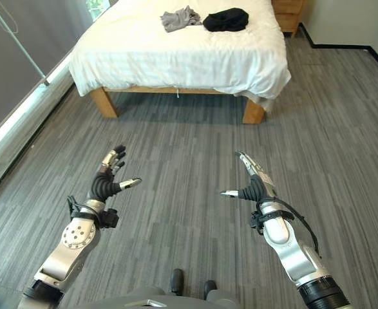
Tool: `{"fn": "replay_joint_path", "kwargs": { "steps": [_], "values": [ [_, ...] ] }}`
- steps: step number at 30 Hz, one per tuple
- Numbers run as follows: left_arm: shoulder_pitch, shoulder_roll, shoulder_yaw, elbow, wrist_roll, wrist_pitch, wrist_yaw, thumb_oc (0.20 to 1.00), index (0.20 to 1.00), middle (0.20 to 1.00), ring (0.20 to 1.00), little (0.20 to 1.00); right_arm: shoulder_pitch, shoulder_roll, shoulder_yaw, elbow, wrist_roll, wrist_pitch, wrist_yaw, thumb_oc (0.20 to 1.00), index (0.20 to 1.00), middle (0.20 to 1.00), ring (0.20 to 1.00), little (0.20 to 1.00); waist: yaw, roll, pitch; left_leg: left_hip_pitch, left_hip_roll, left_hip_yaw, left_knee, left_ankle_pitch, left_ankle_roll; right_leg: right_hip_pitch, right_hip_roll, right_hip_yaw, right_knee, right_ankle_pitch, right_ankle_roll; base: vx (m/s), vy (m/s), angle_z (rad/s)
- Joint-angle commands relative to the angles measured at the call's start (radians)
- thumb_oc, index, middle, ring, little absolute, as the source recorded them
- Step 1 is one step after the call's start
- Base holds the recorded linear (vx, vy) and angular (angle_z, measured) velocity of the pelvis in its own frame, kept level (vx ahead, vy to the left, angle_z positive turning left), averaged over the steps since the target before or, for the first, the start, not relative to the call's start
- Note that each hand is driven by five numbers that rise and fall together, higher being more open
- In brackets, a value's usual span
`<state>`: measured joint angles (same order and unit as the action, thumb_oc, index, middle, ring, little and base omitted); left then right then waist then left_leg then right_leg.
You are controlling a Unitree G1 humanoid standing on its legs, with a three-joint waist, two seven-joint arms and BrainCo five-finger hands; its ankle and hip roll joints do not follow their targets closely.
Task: Pick up bed clothes into laundry basket.
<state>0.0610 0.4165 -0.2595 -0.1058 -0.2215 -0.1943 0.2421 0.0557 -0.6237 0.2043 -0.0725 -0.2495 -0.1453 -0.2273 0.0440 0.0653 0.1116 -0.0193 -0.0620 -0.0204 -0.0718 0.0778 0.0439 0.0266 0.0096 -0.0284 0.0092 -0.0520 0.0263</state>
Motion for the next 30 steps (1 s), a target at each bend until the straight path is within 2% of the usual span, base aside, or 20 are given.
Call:
{"fn": "replay_joint_path", "kwargs": {
  "steps": [1,4,5,8,9,11,12,13,14,15,17,19,20,22,23,27,28,29,30],
  "values": [
    [-0.047,0.011,0.005,-0.041,0.042,-0.065,0.031,1.0,1.0,1.0,1.0,1.0,-0.012,-0.005,-0.049,-0.088,0.067,-0.073,0.003,1.0,1.0,1.0,1.0,1.0,0.012,-0.049,-0.006,0.003,0.027,-0.088,-0.015,-0.029,-0.092,0.01,-0.046,0.012,-0.096,0.054,0.103,-0.01,-0.001,0.09],
    [-0.092,-0.001,-0.031,-0.011,0.015,-0.06,0.039,1.0,1.0,1.0,1.0,1.0,-0.006,0.027,-0.04,-0.062,0.073,-0.056,-0.013,1.0,1.0,1.0,1.0,1.0,0.005,-0.054,0.004,-0.014,0.024,-0.111,-0.015,-0.019,-0.09,-0.002,-0.034,0.023,-0.096,0.055,0.088,-0.01,-0.073,0.24],
    [-0.092,-0.004,-0.049,-0.01,0.01,-0.057,0.029,1.0,1.0,1.0,1.0,1.0,-0.007,0.04,-0.026,-0.04,0.054,-0.042,-0.016,1.0,1.0,1.0,1.0,1.0,-0.001,-0.057,0.008,-0.011,0.023,-0.124,-0.015,-0.036,-0.082,-0.001,-0.022,0.046,-0.096,0.044,0.079,0.02,-0.077,0.22],
    [-0.09,-0.004,-0.052,-0.005,0.009,-0.057,0.027,1.0,1.0,1.0,1.0,1.0,-0.009,0.041,-0.021,-0.03,0.032,-0.034,-0.023,1.0,1.0,1.0,1.0,1.0,-0.002,-0.058,0.014,-0.016,0.028,-0.121,-0.015,-0.026,-0.082,-0.008,-0.018,0.054,-0.096,0.056,0.077,0.01,-0.057,0.06],
    [-0.094,-0.012,-0.07,0.009,-0.006,-0.056,0.027,1.0,1.0,1.0,1.0,1.0,-0.007,0.039,-0.016,-0.022,-0.036,-0.012,-0.051,1.0,1.0,1.0,1.0,1.0,-0.004,-0.056,0.045,0.003,0.049,-0.111,-0.015,-0.022,-0.08,-0.003,-0.01,0.064,-0.096,0.052,0.07,0.01,-0.093,-0.14],
    [-0.111,-0.025,-0.09,0.025,-0.024,-0.055,0.02,1.0,1.0,1.0,1.0,1.0,-0.005,0.038,-0.017,-0.036,-0.052,-0.016,-0.057,1.0,1.0,1.0,1.0,1.0,-0.004,-0.07,0.092,-0.034,0.059,-0.077,0.122,-0.068,-0.103,0.02,-0.019,0.063,-0.096,0.036,0.059,-0.01,-0.114,-0.25],
    [-0.116,-0.031,-0.098,0.029,-0.03,-0.055,0.018,1.0,1.0,1.0,1.0,1.0,0.001,0.038,-0.02,-0.046,-0.048,-0.021,-0.06,1.0,1.0,1.0,1.0,1.0,0.0,-0.073,0.117,-0.095,0.061,-0.068,0.225,-0.032,-0.121,0.041,-0.017,0.067,-0.096,0.03,0.053,-0.03,-0.075,-0.33],
    [-0.12,-0.033,-0.101,0.029,-0.03,-0.053,0.021,1.0,1.0,1.0,1.0,1.0,0.003,0.035,-0.02,-0.05,-0.051,-0.021,-0.064,1.0,1.0,1.0,1.0,1.0,0.005,-0.076,0.143,-0.155,0.056,-0.075,0.324,0.036,-0.136,0.055,-0.017,0.073,-0.096,0.028,0.044,-0.02,-0.098,-0.27],
    [-0.124,-0.033,-0.103,0.034,-0.042,-0.055,0.029,1.0,1.0,1.0,1.0,1.0,-0.01,0.036,-0.009,-0.031,-0.037,-0.007,-0.069,1.0,1.0,1.0,1.0,1.0,0.013,-0.085,0.159,-0.246,0.038,-0.089,0.446,0.074,-0.126,0.062,-0.014,0.086,-0.096,0.02,0.033,-0.01,-0.062,-0.27],
    [-0.124,-0.032,-0.102,0.034,-0.043,-0.055,0.029,1.0,1.0,1.0,1.0,1.0,-0.011,0.036,-0.008,-0.031,-0.036,-0.006,-0.07,1.0,1.0,1.0,1.0,1.0,0.015,-0.086,0.157,-0.251,0.038,-0.087,0.451,0.07,-0.125,0.06,-0.015,0.088,-0.096,0.019,0.034,0.07,-0.062,-0.43],
    [-0.11,-0.031,-0.096,0.03,-0.063,-0.059,0.026,1.0,1.0,1.0,1.0,1.0,-0.008,0.041,-0.006,-0.029,-0.025,0.002,-0.064,1.0,1.0,1.0,1.0,1.0,0.033,-0.097,0.151,-0.303,0.022,-0.066,0.433,0.041,-0.101,0.074,-0.013,0.119,-0.096,0.003,0.034,0.2,-0.01,-0.98],
    [-0.106,-0.031,-0.095,0.034,-0.068,-0.059,0.026,1.0,1.0,1.0,1.0,1.0,-0.008,0.042,-0.006,-0.028,-0.023,0.004,-0.063,1.0,1.0,1.0,1.0,1.0,0.043,-0.098,0.146,-0.312,0.019,-0.048,0.374,0.02,-0.091,0.088,-0.01,0.137,-0.096,-0.013,0.038,0.3,0.019,-0.7],
    [-0.101,-0.035,-0.094,0.043,-0.076,-0.056,0.027,1.0,1.0,1.0,1.0,1.0,-0.018,0.035,0.002,-0.021,-0.034,0.008,-0.062,1.0,1.0,1.0,1.0,1.0,0.058,-0.079,0.13,-0.309,0.021,-0.023,0.236,0.035,-0.082,0.115,0.015,0.159,-0.096,-0.042,0.035,0.45,0.034,-0.32],
    [-0.099,-0.044,-0.099,0.052,-0.072,-0.057,0.019,1.0,1.0,1.0,1.0,1.0,-0.041,0.017,0.021,0.0,-0.057,0.009,-0.056,1.0,1.0,1.0,1.0,1.0,0.087,-0.068,0.118,-0.298,0.015,0.012,0.041,0.101,-0.087,0.156,0.027,0.185,-0.096,-0.079,0.026,0.52,0.028,-0.25],
    [-0.103,-0.046,-0.103,0.056,-0.067,-0.057,0.018,1.0,1.0,1.0,1.0,1.0,-0.054,0.008,0.025,0.012,-0.058,0.011,-0.055,1.0,1.0,1.0,1.0,1.0,0.095,-0.065,0.117,-0.331,0.014,0.034,0.001,0.109,-0.097,0.178,0.033,0.194,-0.096,-0.095,0.025,0.31,0.012,-0.25],
    [-0.108,-0.053,-0.102,0.065,-0.058,-0.056,0.012,1.0,1.0,1.0,1.0,1.0,-0.074,0.008,0.029,0.02,-0.073,0.022,-0.037,1.0,1.0,1.0,1.0,1.0,0.12,-0.079,0.09,-0.371,0.01,0.074,-0.015,0.101,-0.094,0.24,0.012,0.219,-0.096,-0.136,0.035,0.46,0.089,-0.33],
    [-0.102,-0.052,-0.105,0.063,-0.055,-0.054,0.004,1.0,1.0,1.0,1.0,1.0,-0.068,0.026,0.04,0.021,-0.098,0.02,-0.027,1.0,1.0,1.0,1.0,1.0,0.139,-0.081,0.061,-0.34,0.016,0.055,-0.015,0.16,-0.081,0.27,-0.001,0.231,-0.096,-0.11,0.047,0.5,0.128,-0.78],
    [-0.1,-0.05,-0.11,0.06,-0.056,-0.054,0.0,1.0,1.0,1.0,1.0,1.0,-0.063,0.034,0.045,0.021,-0.105,0.017,-0.027,1.0,1.0,1.0,1.0,1.0,0.138,-0.099,0.058,-0.315,0.002,0.051,-0.015,0.153,-0.077,0.276,-0.02,0.215,-0.061,-0.113,0.06,0.62,0.151,-0.94],
    [-0.1,-0.045,-0.115,0.058,-0.057,-0.052,-0.004,1.0,1.0,1.0,1.0,1.0,-0.075,0.039,0.053,0.035,-0.121,0.02,-0.039,1.0,1.0,1.0,1.0,1.0,0.149,-0.108,0.053,-0.292,0.007,0.05,-0.015,0.157,-0.068,0.259,-0.019,0.212,0.027,-0.07,0.083,0.39,0.06,-0.91]
  ]
}}
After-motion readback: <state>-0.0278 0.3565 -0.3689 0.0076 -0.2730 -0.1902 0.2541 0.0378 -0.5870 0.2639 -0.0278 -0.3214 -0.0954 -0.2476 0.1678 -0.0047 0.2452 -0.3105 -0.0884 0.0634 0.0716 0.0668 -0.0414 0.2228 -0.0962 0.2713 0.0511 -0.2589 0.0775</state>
